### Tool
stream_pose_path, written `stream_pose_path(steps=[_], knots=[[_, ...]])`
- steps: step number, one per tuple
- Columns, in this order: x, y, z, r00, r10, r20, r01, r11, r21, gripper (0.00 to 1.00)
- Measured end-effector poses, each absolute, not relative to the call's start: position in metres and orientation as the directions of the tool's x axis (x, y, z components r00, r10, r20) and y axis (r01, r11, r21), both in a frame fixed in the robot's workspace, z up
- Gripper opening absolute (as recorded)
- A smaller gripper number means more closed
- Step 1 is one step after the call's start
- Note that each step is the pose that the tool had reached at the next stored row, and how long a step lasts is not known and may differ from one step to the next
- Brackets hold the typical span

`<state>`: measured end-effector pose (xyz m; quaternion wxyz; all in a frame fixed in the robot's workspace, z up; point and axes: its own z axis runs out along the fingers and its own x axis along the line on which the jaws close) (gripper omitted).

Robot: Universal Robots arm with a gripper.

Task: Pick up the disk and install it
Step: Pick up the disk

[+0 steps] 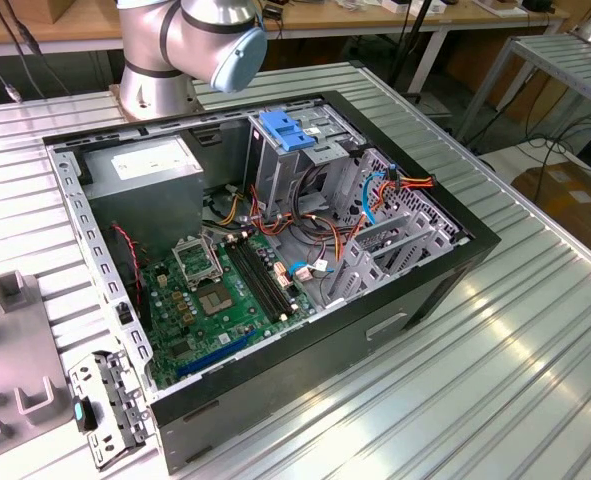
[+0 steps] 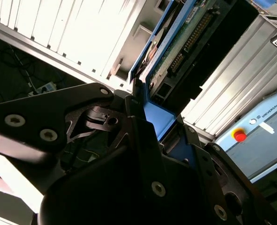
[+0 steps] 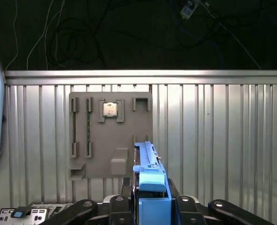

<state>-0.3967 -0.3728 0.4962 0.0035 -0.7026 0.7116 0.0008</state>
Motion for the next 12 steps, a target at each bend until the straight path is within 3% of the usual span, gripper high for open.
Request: stream_pose_path(steps=[12], knots=[[-0.3929, -0.3797, 0.4962, -0.013, -1.000, -0.006, -1.000, 0.013, -0.004, 0.37]])
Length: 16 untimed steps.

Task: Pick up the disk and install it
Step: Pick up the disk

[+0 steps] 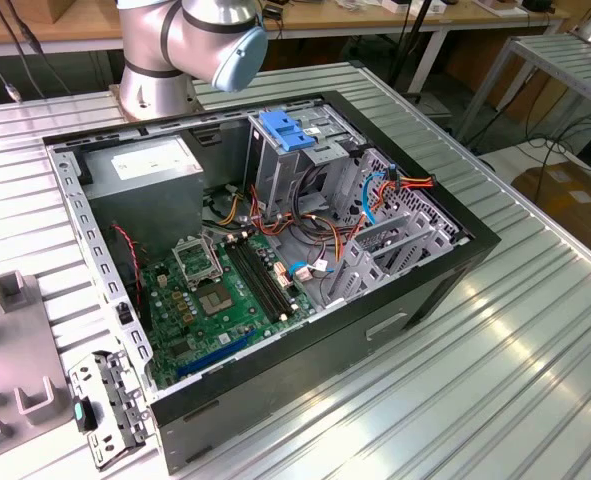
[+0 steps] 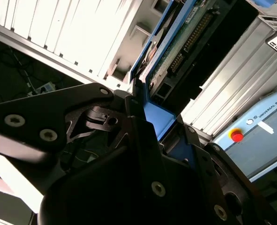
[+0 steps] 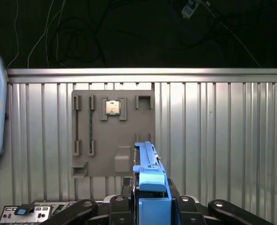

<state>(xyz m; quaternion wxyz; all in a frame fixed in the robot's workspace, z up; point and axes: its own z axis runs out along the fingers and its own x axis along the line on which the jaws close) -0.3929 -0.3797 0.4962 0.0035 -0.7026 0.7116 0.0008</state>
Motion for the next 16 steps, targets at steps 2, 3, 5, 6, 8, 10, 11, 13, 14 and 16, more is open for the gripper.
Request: stream_pose_path(steps=[2, 3, 5, 6, 8, 10, 11, 13, 14, 16], knots=[[-0.393, -0.382, 0.496, -0.013, -1.000, -0.006, -1.000, 0.013, -0.004, 0.37], [-0.392, -0.383, 0.496, -0.013, -1.000, -0.005, -1.000, 0.013, -0.004, 0.37], [-0.390, -0.384, 0.496, -0.013, -1.000, -0.003, -1.000, 0.013, -0.004, 0.37], [-0.386, -0.384, 0.496, -0.013, -1.000, -0.001, -1.000, 0.013, -0.004, 0.37], [-0.380, -0.384, 0.496, -0.013, -1.000, 0.001, -1.000, 0.013, -0.004, 0.37], [-0.369, -0.385, 0.495, -0.013, -1.000, 0.004, -1.000, 0.013, -0.004, 0.37], [-0.365, -0.385, 0.495, -0.013, -1.000, 0.004, -1.000, 0.013, -0.004, 0.37], [-0.358, -0.384, 0.495, -0.013, -1.000, 0.006, -1.000, 0.013, -0.004, 0.37], [-0.354, -0.385, 0.495, -0.013, -1.000, 0.006, -1.000, 0.013, -0.004, 0.37], [-0.348, -0.384, 0.495, -0.013, -1.000, 0.007, -1.000, 0.013, -0.004, 0.37]])
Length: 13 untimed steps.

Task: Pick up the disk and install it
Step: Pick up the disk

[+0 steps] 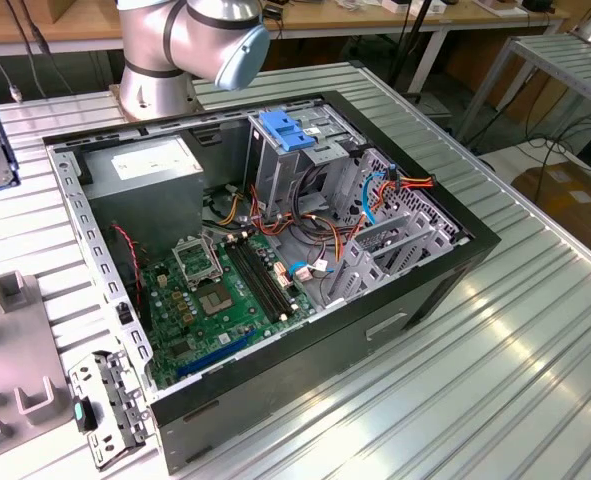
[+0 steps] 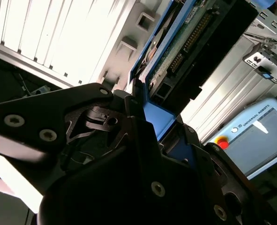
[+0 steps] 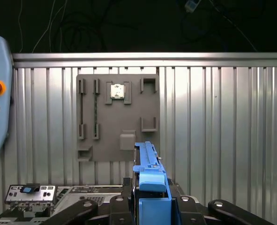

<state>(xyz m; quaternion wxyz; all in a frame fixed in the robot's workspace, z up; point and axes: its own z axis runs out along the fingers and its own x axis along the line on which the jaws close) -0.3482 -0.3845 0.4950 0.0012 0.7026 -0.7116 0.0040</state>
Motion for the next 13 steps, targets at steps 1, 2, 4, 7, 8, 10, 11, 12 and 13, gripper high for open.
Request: stream_pose_path(steps=[1, 2, 4, 7, 8, 10, 11, 12, 13], knots=[[-0.342, -0.385, 0.495, -0.013, -1.000, 0.009, -1.000, 0.013, -0.004, 0.37], [-0.335, -0.384, 0.495, -0.013, -1.000, 0.010, -1.000, 0.013, -0.004, 0.37], [-0.331, -0.385, 0.495, -0.013, -1.000, 0.010, -1.000, 0.013, -0.004, 0.37], [-0.324, -0.385, 0.495, -0.013, -1.000, 0.010, -1.000, 0.013, -0.004, 0.37], [-0.322, -0.385, 0.495, -0.013, -1.000, 0.010, -1.000, 0.013, -0.004, 0.37], [-0.319, -0.385, 0.495, -0.013, -1.000, 0.011, -1.000, 0.013, -0.004, 0.37], [-0.315, -0.385, 0.495, -0.013, -1.000, 0.011, -1.000, 0.013, -0.004, 0.37], [-0.313, -0.385, 0.495, -0.013, -1.000, 0.011, -1.000, 0.013, -0.004, 0.37], [-0.310, -0.385, 0.495, -0.013, -1.000, 0.011, -1.000, 0.013, -0.004, 0.37]])
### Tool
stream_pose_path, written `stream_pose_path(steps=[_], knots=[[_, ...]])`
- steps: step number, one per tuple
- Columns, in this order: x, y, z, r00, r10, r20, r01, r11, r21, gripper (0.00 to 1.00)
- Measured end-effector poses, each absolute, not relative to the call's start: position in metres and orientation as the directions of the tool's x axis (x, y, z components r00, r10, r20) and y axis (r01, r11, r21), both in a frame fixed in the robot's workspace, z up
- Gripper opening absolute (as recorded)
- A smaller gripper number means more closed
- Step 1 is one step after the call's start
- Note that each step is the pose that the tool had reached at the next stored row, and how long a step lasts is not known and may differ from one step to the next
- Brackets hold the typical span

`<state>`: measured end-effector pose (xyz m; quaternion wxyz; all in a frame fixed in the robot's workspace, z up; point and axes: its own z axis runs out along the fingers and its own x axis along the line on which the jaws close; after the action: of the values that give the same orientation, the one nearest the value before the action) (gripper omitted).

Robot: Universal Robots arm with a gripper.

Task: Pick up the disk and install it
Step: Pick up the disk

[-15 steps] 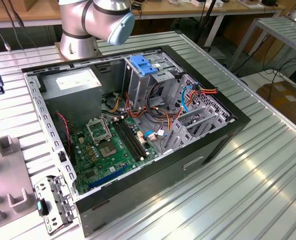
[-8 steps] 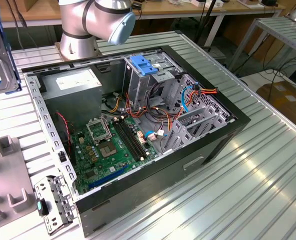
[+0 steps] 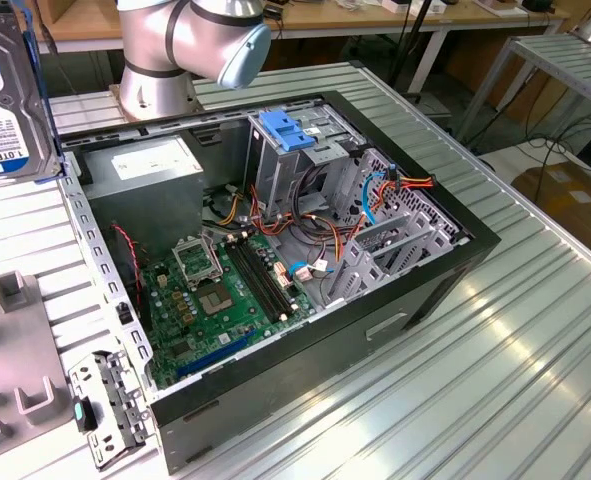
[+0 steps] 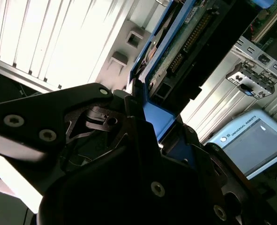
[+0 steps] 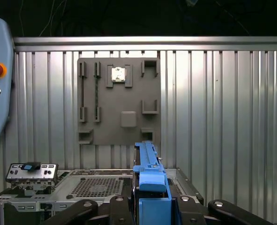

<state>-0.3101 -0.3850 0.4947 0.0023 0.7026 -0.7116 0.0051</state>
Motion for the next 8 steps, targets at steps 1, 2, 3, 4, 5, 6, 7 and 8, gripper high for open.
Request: stream_pose_path(steps=[1, 2, 3, 4, 5, 6, 7, 8], knots=[[-0.309, -0.385, 0.495, -0.013, -1.000, 0.011, -1.000, 0.013, -0.004, 0.37], [-0.307, -0.385, 0.495, -0.013, -1.000, 0.011, -1.000, 0.013, -0.004, 0.37], [-0.304, -0.385, 0.495, -0.013, -1.000, 0.011, -1.000, 0.013, -0.004, 0.37], [-0.303, -0.385, 0.495, -0.013, -1.000, 0.011, -1.000, 0.013, -0.004, 0.37], [-0.301, -0.385, 0.495, -0.013, -1.000, 0.011, -1.000, 0.013, -0.004, 0.37], [-0.298, -0.385, 0.495, -0.013, -1.000, 0.011, -1.000, 0.013, -0.004, 0.37], [-0.294, -0.385, 0.495, -0.013, -1.000, 0.011, -1.000, 0.013, -0.004, 0.37], [-0.292, -0.386, 0.495, -0.013, -1.000, 0.011, -1.000, 0.013, -0.004, 0.37]])
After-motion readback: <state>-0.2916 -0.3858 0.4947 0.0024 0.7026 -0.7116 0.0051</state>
